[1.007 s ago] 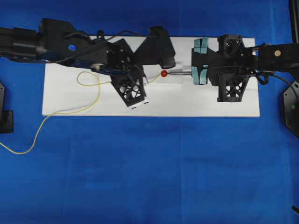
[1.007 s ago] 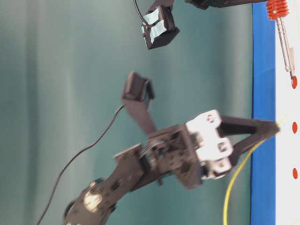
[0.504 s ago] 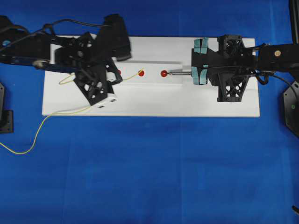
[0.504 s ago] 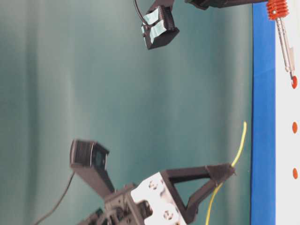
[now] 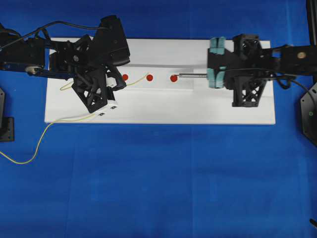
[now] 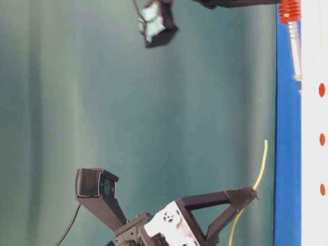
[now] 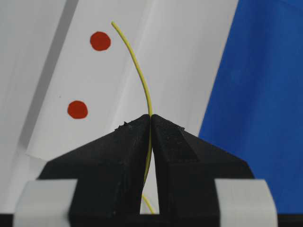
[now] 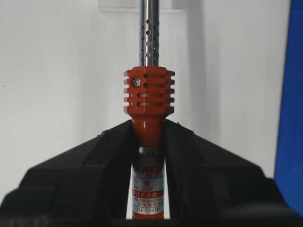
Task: Touch the tip of the soldering iron to the tip of the solder at the mark.
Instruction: 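Pull the wire and iron apart away from the dots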
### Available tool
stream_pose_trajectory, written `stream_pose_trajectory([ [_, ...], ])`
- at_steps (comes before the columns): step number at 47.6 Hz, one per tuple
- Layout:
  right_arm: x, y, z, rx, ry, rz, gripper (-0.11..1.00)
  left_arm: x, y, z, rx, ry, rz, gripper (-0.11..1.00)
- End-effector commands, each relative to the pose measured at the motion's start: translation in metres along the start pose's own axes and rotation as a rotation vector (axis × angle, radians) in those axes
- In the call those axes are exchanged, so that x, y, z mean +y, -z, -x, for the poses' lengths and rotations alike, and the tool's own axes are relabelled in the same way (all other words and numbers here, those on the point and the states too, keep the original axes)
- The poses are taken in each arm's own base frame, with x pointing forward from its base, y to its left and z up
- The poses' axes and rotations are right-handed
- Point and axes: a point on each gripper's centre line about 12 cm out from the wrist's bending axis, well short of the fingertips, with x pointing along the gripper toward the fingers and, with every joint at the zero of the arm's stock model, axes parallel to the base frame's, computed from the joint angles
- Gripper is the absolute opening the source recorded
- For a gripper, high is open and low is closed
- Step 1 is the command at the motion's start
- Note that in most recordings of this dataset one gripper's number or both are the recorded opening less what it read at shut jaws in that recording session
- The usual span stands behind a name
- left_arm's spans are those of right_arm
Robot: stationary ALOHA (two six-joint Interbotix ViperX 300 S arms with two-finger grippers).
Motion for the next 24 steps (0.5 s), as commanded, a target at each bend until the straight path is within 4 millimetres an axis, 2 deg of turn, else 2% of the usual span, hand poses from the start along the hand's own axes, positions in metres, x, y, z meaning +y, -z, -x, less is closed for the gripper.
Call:
stream_pose_trajectory([
  [1,-0.002,-0.004,0.021,-0.078,0.007,0.001,0.07,-0.002,-0.008,0.011,-0.046,0.011,-0.002,0.01],
  [15,-0.005,0.025,0.058,-0.195,0.014,-0.038,0.07,0.0,0.0,0.015,-0.06,0.015,0.004,0.01],
  [24,-0.004,0.038,0.062,-0.214,0.009,-0.084,0.07,0.0,0.004,0.018,-0.079,0.02,0.004,0.01],
])
